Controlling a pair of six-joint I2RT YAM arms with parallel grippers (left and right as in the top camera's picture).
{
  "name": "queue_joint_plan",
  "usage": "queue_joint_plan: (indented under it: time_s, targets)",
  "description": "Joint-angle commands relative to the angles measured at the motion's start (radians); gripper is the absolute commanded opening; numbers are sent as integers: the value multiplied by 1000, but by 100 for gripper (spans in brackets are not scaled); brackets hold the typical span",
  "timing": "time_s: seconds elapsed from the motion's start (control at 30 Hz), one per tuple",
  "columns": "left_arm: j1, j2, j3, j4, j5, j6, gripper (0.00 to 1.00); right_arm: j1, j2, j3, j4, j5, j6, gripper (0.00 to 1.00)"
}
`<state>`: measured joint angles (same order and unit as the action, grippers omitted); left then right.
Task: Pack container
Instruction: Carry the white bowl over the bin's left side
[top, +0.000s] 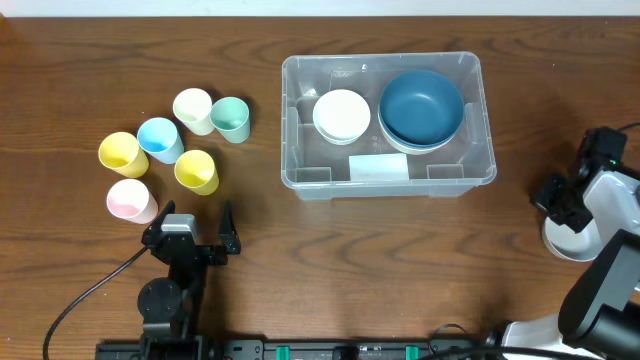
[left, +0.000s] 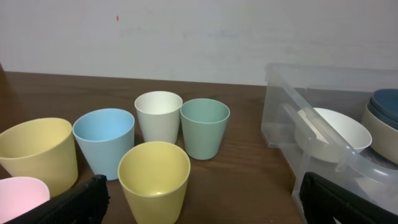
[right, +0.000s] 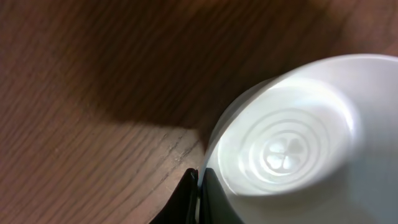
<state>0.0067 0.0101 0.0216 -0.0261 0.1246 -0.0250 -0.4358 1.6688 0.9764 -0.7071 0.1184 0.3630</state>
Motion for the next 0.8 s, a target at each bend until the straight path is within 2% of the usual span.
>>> queue_joint_plan:
  time_s: [0.0,0.2,0.33,0.5,0.63,0.77]
  targets:
    - [5,-6,-18,-34,14,6,98,0,20,2,-14,-30,22,1]
    - [5,-6,-18,-33,14,6,98,3,12,168,-139,-90,29,1]
    - [5,-6,-18,-34,14,6,98,24,-19,365,-285,-132,12,1]
    - [5,-6,-18,-34,14,6,98,82,-79,646,-463,-208,-96,1]
    - [5,-6,-18,-34,14,6,98,222,-124,849,-549,-274,-216,1]
    - [5,-6,-18,-33,14,6,98,454,-140,933,-549,-243,-269,1]
